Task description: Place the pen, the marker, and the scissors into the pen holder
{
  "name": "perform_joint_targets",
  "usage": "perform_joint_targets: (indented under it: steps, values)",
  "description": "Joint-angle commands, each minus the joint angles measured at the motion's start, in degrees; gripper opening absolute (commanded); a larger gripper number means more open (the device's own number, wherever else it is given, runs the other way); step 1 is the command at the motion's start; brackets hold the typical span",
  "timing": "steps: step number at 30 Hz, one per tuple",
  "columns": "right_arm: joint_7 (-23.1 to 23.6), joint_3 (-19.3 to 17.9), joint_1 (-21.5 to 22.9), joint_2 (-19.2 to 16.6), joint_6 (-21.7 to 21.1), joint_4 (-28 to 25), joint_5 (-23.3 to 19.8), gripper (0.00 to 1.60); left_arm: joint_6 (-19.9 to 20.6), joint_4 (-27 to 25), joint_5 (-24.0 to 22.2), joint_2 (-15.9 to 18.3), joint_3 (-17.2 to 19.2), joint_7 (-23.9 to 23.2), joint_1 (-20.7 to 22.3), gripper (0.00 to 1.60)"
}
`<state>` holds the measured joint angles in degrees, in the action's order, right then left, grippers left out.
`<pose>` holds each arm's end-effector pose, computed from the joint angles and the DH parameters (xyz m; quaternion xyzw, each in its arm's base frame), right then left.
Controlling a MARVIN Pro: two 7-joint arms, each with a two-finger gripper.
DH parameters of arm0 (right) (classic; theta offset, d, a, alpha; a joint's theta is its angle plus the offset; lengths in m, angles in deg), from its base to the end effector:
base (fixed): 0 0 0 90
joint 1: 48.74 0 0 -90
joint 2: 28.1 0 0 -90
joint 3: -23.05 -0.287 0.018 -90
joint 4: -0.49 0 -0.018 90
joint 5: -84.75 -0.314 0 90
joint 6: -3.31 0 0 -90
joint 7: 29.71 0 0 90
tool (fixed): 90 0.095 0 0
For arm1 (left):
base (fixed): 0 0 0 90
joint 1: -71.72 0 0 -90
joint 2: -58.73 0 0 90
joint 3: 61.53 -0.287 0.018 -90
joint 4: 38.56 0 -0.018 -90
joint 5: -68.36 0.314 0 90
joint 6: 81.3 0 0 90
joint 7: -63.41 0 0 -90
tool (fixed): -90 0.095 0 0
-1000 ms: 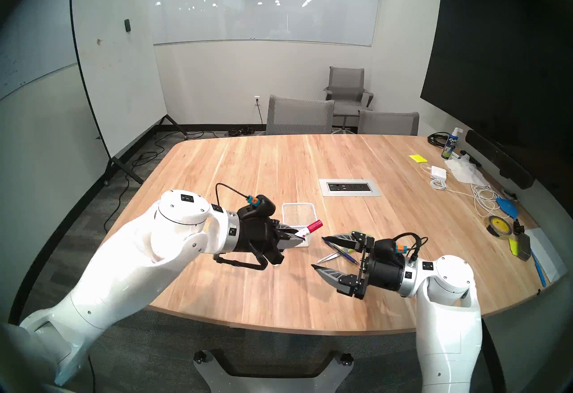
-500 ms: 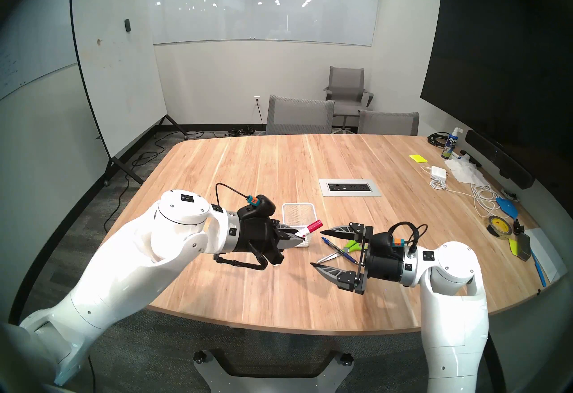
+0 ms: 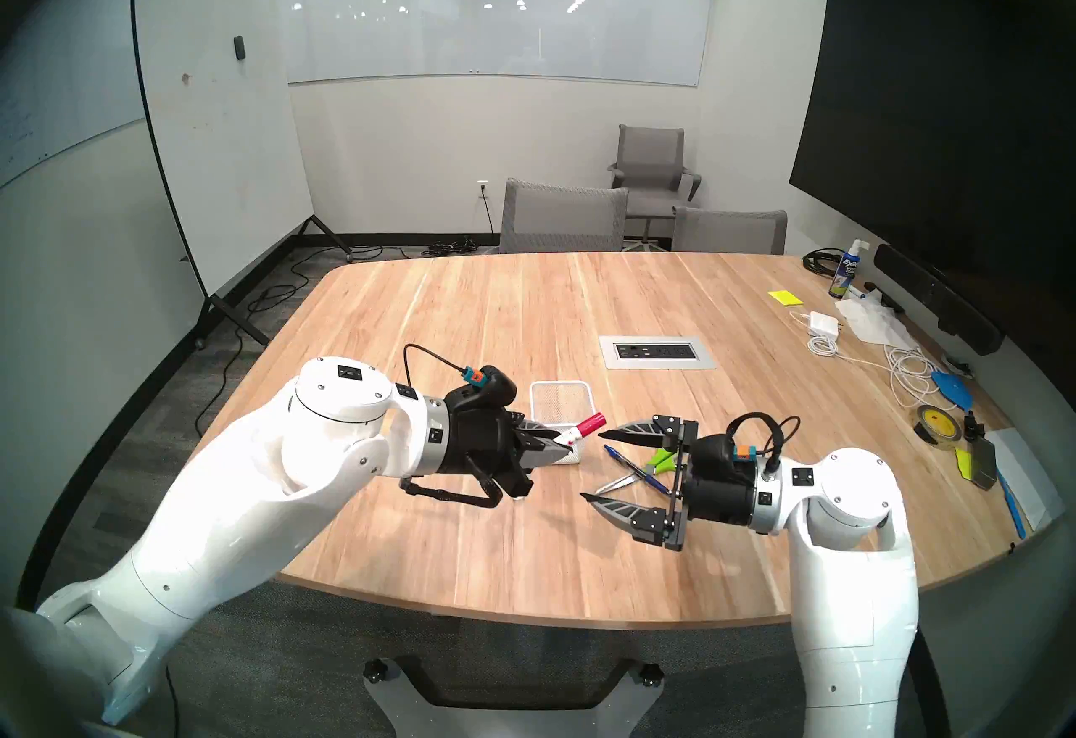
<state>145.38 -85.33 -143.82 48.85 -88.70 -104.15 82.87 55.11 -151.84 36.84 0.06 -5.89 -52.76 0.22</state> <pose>0.3263 -0.0647 -0.2409 -0.5889 -0.4994 -0.5633 0.2940 0.3555 -0.1351 -0.1955 0.7434 -0.4292 0.4076 0.3115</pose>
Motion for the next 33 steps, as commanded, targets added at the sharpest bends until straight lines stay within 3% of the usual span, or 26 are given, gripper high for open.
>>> perform_joint_targets:
  steps: [1,14,33]
  values:
    - [-0.1,-0.1,0.5,-0.1,-0.4,-1.0,-0.5,1.6,0.0,-2.0,-0.5,0.7,0.6,-0.2,-0.9,0.0]
    - [-0.1,0.2,0.4,-0.5,0.2,-0.2,-0.2,1.6,0.0,-4.0,-1.3,2.6,1.4,-0.3,-3.4,0.0]
    - [-0.1,2.0,-0.7,-1.8,2.2,-1.1,1.1,1.6,-0.6,-3.1,-1.0,4.2,-0.4,-2.9,-3.7,0.0]
